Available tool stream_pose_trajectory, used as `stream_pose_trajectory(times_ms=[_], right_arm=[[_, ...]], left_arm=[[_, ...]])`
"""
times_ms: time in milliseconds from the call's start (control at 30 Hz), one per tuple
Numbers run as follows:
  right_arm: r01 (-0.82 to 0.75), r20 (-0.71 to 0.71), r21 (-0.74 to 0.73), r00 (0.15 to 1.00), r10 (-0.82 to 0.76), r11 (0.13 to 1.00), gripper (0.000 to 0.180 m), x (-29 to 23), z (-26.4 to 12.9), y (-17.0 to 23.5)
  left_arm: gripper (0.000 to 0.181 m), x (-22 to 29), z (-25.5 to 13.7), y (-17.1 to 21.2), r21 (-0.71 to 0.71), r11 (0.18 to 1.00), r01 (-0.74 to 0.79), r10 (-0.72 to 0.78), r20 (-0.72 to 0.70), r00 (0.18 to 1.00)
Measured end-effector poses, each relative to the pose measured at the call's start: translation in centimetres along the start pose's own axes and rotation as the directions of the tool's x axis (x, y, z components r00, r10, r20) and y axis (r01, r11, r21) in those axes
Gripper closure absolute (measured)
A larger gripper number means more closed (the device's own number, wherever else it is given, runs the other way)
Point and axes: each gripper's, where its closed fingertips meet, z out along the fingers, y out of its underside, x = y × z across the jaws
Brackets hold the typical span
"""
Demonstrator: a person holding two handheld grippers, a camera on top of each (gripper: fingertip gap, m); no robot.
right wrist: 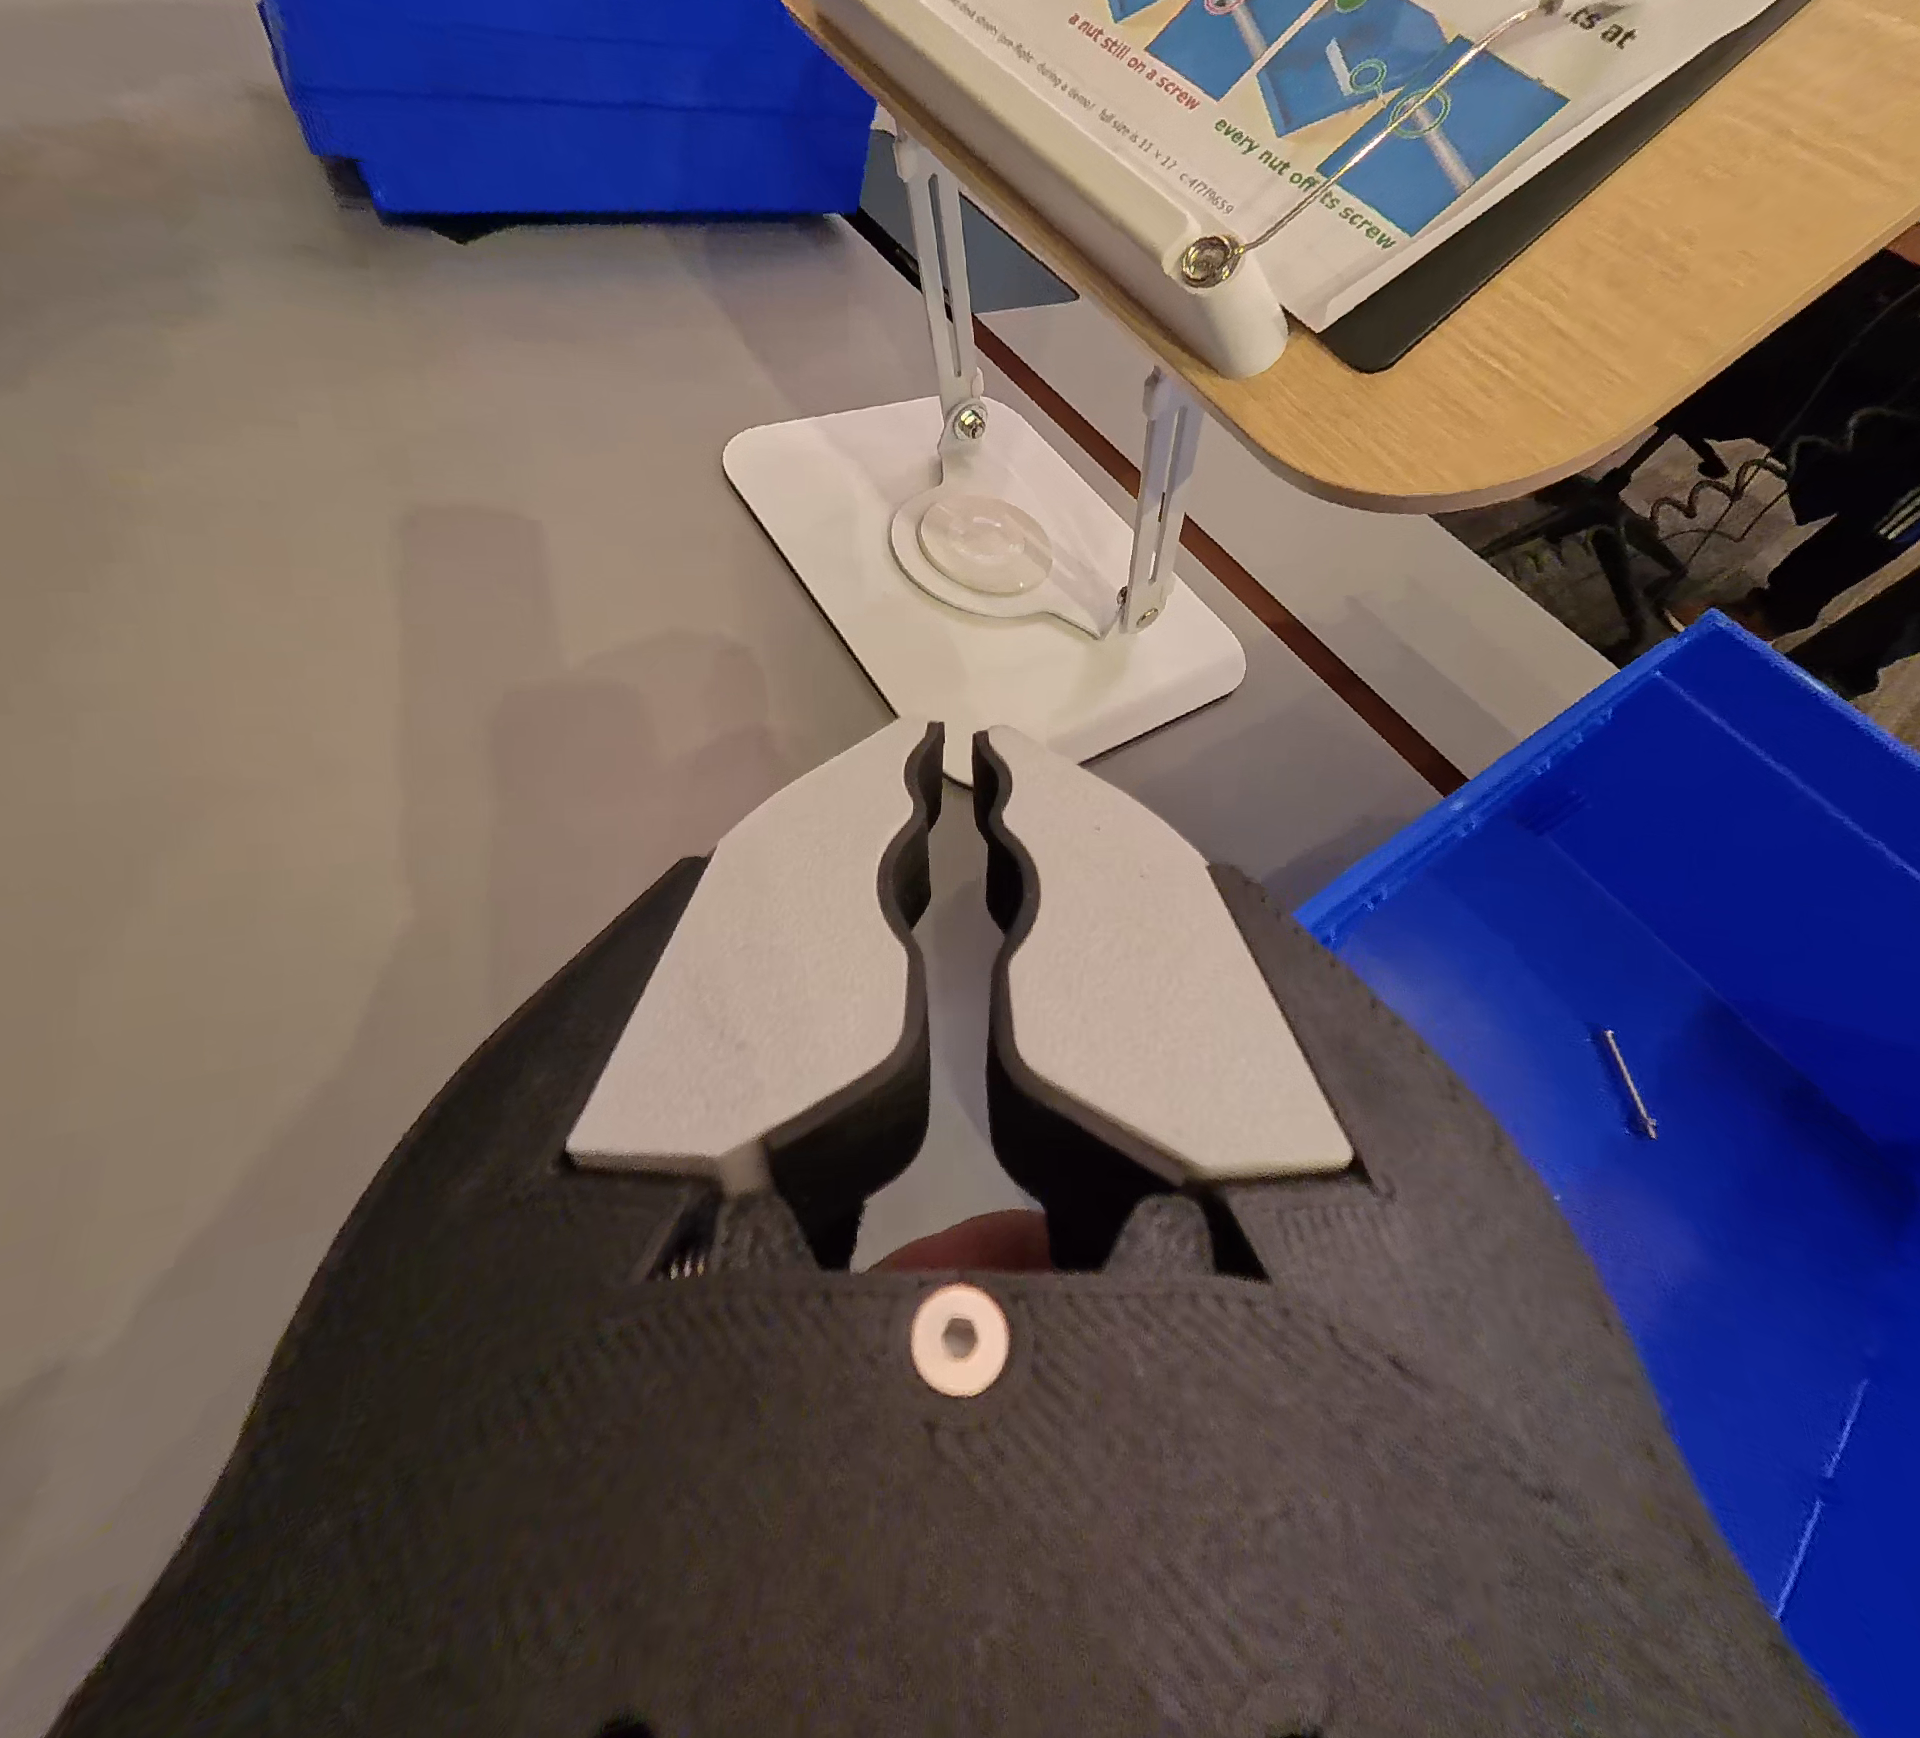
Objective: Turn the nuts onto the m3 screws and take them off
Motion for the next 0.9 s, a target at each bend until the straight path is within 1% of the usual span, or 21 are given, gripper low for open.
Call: stream_pose_trajectory(times_ms=[33, 100, 200, 233, 267, 333, 367, 400, 500, 567, 600, 700, 767, 833, 900], right_arm=[[-0.003, 0.0, -0.001, 1.0, 0.003, 1.0, 0.174, 0.1, 0.0, 0.1], [-0.008, 0.001, -0.004, 1.0, 0.008, 1.0, 0.174, 0.1, 0.1, 0.3], [-0.011, 0.004, -0.014, 1.0, 0.011, 1.0, 0.174, 0.1, 0.4, 0.6], [-0.013, 0.005, -0.018, 1.0, 0.013, 1.0, 0.174, 0.1, 0.5, 0.8], [-0.014, 0.007, -0.021, 1.0, 0.014, 1.0, 0.174, 0.1, 0.5, 0.9], [-0.014, 0.01, -0.026, 1.0, 0.015, 1.0, 0.174, 0.1, 0.7, 1.0], [-0.015, 0.011, -0.027, 1.0, 0.015, 1.0, 0.174, 0.1, 0.7, 1.1], [-0.015, 0.012, -0.028, 1.0, 0.015, 1.0, 0.174, 0.1, 0.7, 1.1], [-0.014, 0.017, -0.027, 1.0, 0.014, 1.0, 0.174, -0.1, 0.8, 1.1], [-0.012, 0.017, -0.029, 1.0, 0.013, 1.0, 0.174, -0.1, 0.8, 1.1], [-0.012, 0.016, -0.029, 1.0, 0.013, 1.0, 0.174, -0.1, 0.8, 1.1], [-0.015, 0.015, -0.027, 1.0, 0.015, 1.0, 0.174, 0.1, 0.7, 1.1], [-0.013, 0.014, -0.028, 1.0, 0.014, 1.0, 0.174, 0.1, 0.6, 1.2], [-0.014, 0.016, -0.028, 1.0, 0.014, 1.0, 0.174, 0.1, 0.7, 1.2], [-0.013, 0.017, -0.029, 1.0, 0.013, 1.0, 0.174, 0.0, 0.7, 1.2]], left_arm=[[0.17, -0.2, -0.1, -0.1, 0.012, 1.0, -0.019, 0.019, 0.028, 0.999], [0.163, 0.2, -0.5, -0.3, 0.03, 0.997, -0.071, 0.069, 0.046, 0.997], [0.156, -0.2, -1.4, 0.0, 0.003, 0.987, -0.164, 0.162, 0.108, 0.981], [0.155, 0.1, -1.7, -0.4, 0.036, 0.982, -0.186, 0.181, 0.107, 0.978], [0.157, 0.3, -1.9, -0.4, 0.044, 0.979, -0.201, 0.196, 0.092, 0.976], [0.161, -0.3, -2.1, 0.5, -0.025, 0.966, -0.257, 0.259, 0.117, 0.959], [0.165, -0.3, -2.1, 0.7, -0.044, 0.956, -0.291, 0.294, 0.111, 0.949], [0.164, -0.1, -2.0, 0.8, -0.045, 0.946, -0.32, 0.323, 0.087, 0.942], [0.164, -0.3, -1.7, 1.0, -0.08, 0.947, -0.31, 0.314, 0.047, 0.948], [0.158, -0.1, -1.2, 1.3, -0.12, 0.935, -0.334, 0.338, 0.015, 0.941], [0.153, -0.4, -1.2, 1.0, -0.125, 0.932, -0.341, 0.348, 0.044, 0.936], [0.149, -0.2, -1.4, 0.8, -0.154, 0.923, -0.354, 0.364, 0.043, 0.93], [0.148, -0.4, -1.5, 0.6, -0.166, 0.906, -0.39, 0.406, 0.08, 0.91], [0.149, -0.2, -1.7, 0.6, -0.148, 0.903, -0.403, 0.418, 0.087, 0.904], [0.149, -0.5, -1.7, 1.2, -0.179, 0.893, -0.413, 0.434, 0.099, 0.895]])
